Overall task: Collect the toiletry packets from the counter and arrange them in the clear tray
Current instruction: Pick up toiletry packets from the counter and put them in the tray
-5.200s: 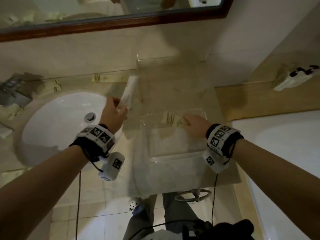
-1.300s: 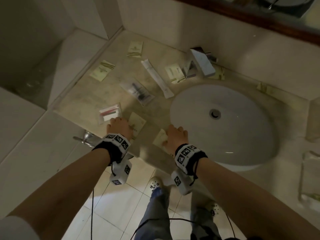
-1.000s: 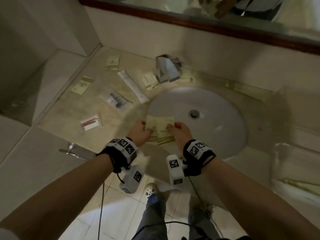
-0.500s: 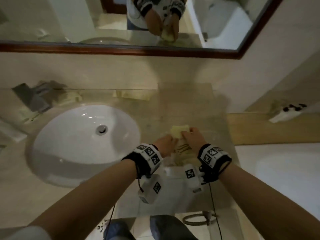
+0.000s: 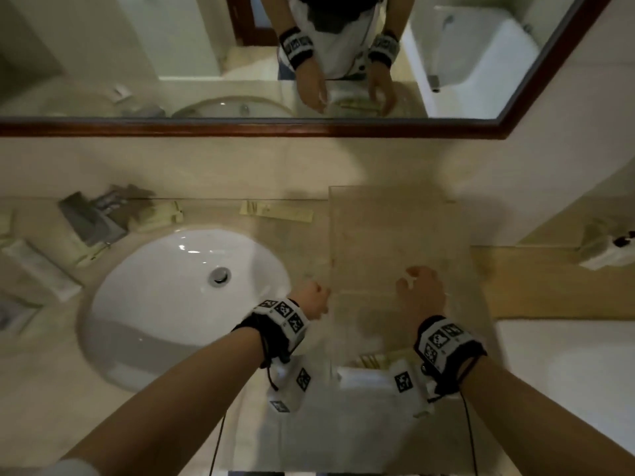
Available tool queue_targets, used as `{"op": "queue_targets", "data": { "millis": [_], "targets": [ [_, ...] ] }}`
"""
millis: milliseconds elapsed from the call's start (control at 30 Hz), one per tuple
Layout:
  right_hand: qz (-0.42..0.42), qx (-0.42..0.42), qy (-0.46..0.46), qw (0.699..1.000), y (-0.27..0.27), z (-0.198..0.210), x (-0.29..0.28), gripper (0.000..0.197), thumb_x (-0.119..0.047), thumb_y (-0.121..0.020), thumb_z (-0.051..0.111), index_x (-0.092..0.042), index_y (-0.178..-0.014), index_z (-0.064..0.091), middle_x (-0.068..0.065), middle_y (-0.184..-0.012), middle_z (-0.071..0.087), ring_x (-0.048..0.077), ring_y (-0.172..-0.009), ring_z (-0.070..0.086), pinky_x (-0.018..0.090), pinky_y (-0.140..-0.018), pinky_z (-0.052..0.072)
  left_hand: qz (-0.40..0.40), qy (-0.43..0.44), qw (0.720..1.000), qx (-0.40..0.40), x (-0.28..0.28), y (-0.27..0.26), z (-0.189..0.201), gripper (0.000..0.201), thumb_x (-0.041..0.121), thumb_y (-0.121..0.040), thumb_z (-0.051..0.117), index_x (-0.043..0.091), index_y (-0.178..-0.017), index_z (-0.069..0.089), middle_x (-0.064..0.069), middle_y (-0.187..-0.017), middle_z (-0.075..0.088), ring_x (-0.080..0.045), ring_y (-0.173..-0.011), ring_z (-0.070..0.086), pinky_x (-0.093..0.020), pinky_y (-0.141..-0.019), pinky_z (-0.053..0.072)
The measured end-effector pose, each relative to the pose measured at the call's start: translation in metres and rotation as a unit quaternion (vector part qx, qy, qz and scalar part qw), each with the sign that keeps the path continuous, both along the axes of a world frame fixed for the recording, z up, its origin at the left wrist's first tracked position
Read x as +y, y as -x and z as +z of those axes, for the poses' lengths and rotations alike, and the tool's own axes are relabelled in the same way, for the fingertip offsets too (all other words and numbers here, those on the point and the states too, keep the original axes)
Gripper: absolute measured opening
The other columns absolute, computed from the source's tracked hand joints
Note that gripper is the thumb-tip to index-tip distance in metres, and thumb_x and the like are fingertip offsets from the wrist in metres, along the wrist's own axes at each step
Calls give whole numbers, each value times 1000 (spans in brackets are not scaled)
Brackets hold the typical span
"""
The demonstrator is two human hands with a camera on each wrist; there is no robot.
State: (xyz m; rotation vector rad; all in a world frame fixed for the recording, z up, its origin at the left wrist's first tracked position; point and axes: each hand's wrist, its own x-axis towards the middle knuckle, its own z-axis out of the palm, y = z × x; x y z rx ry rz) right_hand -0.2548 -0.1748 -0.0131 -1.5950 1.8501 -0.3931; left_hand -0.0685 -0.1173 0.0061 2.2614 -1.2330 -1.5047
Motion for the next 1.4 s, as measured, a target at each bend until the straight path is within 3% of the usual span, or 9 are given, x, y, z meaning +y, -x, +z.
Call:
{"op": "queue_targets", "data": {
  "millis": [200,300,400,533,600,767,933,1266,1400],
  "targets": [
    [147,-20,33,988,-123,-5,-10,27,-15,-88,51,-9,-114,54,10,-124,50,28,-113,50,45,-101,39,92,19,996,-6,0,-98,-3,38,21,-100,32,-5,-103,59,-19,-112,69,-27,-84,63,-34,-80,51],
    [182,-14,17,983,-178,-15,-26,29,-14,-88,51,-5,-115,55,15,-125,51,31,-115,49,44,-101,39,137,12,990,20,-16,-145,-10,26,17,-99,32,0,-99,52,-19,-117,66,-24,-71,59,-27,-63,47],
    [198,35,6,980,-224,-24,-48,34,-15,-90,48,-2,-121,52,18,-130,50,34,-119,46,38,-102,35,193,6,980,38,-34,-190,-12,32,16,-99,34,-8,-113,50,-19,-118,65,-21,-61,55,-25,-54,38],
    [190,86,1,978,-270,-37,-78,43,-15,-91,44,-10,-134,41,13,-139,44,32,-128,37,39,-103,34,228,15,974,7,-48,-255,-29,28,18,-96,38,-3,-102,56,-19,-120,63,-31,-97,64,-32,-78,49],
    [209,152,-13,966,-285,-46,-91,46,-15,-92,43,-11,-137,36,13,-142,41,33,-129,34,43,-104,33,237,10,971,-37,-52,-285,-37,37,22,-95,41,-3,-121,50,-21,-130,55,-35,-114,57,-40,-96,48],
    [224,264,-2,938,-301,-62,-104,48,-18,-91,47,-5,-135,37,18,-142,36,38,-129,32,47,-104,34,196,34,961,-193,-61,-336,-50,50,17,-94,45,1,-139,31,-19,-148,29,-37,-133,34,-43,-106,35],
    [198,258,-38,945,-302,-64,-109,47,-27,-87,55,-10,-129,45,18,-136,40,36,-127,33,46,-104,30,110,63,946,-297,-60,-355,-62,59,13,-93,48,6,-144,20,-19,-151,22,-39,-141,17,-49,-114,19],
    [188,158,21,969,-288,-46,-82,26,-18,-93,40,-8,-111,56,13,-120,54,33,-116,39,41,-95,31,-17,14,929,-369,-55,-353,-57,49,19,-96,37,0,-139,27,-27,-144,29,-43,-130,32,-54,-107,27],
    [183,136,4,974,-276,-36,-69,24,-19,-94,40,-11,-111,55,10,-121,53,31,-116,39,40,-96,30,-70,-27,941,-329,-48,-347,-41,47,17,-99,30,10,-145,26,-30,-148,25,-44,-130,35,-59,-106,30]
  ]
}}
